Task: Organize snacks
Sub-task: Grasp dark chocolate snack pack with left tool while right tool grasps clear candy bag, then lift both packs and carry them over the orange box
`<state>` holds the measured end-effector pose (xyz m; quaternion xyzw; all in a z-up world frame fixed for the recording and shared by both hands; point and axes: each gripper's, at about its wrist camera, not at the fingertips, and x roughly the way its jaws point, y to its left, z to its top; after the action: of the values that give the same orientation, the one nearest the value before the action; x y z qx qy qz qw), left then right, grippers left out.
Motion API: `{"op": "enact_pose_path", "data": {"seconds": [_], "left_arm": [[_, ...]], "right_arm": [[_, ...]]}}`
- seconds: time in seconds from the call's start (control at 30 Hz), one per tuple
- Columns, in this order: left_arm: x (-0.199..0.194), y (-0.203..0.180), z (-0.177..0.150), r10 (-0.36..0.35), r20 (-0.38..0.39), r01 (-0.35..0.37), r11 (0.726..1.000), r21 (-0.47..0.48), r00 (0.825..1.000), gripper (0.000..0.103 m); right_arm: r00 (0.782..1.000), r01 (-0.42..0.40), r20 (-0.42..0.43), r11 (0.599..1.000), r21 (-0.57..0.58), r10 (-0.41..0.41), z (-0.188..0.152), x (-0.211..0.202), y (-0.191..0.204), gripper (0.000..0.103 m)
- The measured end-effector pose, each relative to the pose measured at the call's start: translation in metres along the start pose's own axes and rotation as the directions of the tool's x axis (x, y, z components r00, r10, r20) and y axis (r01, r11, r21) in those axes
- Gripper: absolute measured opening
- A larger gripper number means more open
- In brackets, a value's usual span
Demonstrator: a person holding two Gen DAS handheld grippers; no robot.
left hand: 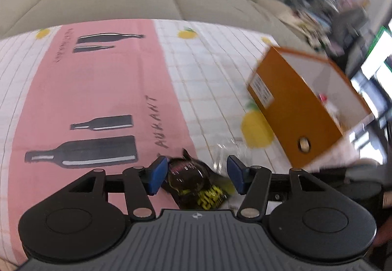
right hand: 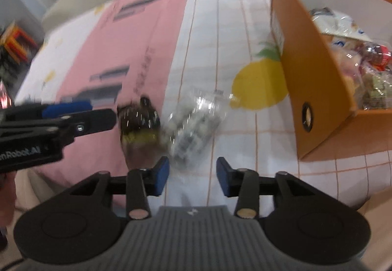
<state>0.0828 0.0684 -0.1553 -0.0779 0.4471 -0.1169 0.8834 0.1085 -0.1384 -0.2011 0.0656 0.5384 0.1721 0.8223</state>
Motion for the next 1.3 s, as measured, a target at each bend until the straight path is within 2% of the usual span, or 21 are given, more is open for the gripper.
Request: {"op": "enact_pose_path", "data": {"seconds": [0.07, 0.17, 0.3, 0.47, 0.57, 0.73, 1.07, 1.23, 1.3], "left_arm": [[0.005, 0.005, 0.002, 0.017, -0.010, -0.017, 0.999, -0.044, 1.000, 0.066], [0.019, 0.010, -0.001, 0.029, -0.068, -0.035, 0.996, -0.080, 0.997, 0.066], [0.038, 0.020, -0.009, 0.020, -0.124, -0.044, 0.979, -0.198, 0.992, 0.065], [0.051, 0.027, -0.009, -0.005, -0.116, -0.026, 0.963, -0.268, 0.993, 0.065], [0.058, 0.022, -0.011, 0.025, -0.130, -0.057, 0.966, -0.250, 0.991, 0.066], [0.061, 0.020, -0.013, 0.020, -0.113, -0.045, 0.972, -0.229, 0.993, 0.067], [0.073, 0.000, -0.005, 0.062, -0.091, -0.073, 0.989, -0.126, 0.994, 0.064], [0.078, -0.005, 0.000, 0.082, -0.107, -0.094, 0.990, -0.108, 0.991, 0.075], [0.080, -0.006, 0.003, 0.091, -0.122, -0.105, 0.988, -0.114, 0.988, 0.075]], "right_arm": [[1.000, -0.005, 0.028, 0.999, 0.033, 0.004, 0.003, 0.000, -0.003, 0.045], [0.998, -0.010, 0.056, 0.997, 0.071, 0.007, 0.005, 0.003, -0.006, 0.054], [0.997, -0.008, 0.082, 0.996, 0.093, 0.000, 0.009, 0.010, -0.004, 0.054], [0.997, -0.021, 0.078, 0.995, 0.100, 0.013, 0.009, 0.016, -0.004, 0.055], [0.997, -0.020, 0.072, 0.994, 0.108, 0.012, 0.007, 0.020, -0.006, 0.055], [0.997, -0.022, 0.074, 0.994, 0.108, 0.014, 0.006, 0.023, -0.007, 0.055], [0.998, -0.002, 0.056, 0.994, 0.109, -0.004, 0.004, 0.030, -0.009, 0.055], [0.999, 0.003, 0.054, 0.994, 0.112, -0.009, 0.004, 0.033, -0.010, 0.055], [0.999, 0.004, 0.054, 0.995, 0.100, -0.009, 0.003, 0.033, -0.008, 0.055]]}}
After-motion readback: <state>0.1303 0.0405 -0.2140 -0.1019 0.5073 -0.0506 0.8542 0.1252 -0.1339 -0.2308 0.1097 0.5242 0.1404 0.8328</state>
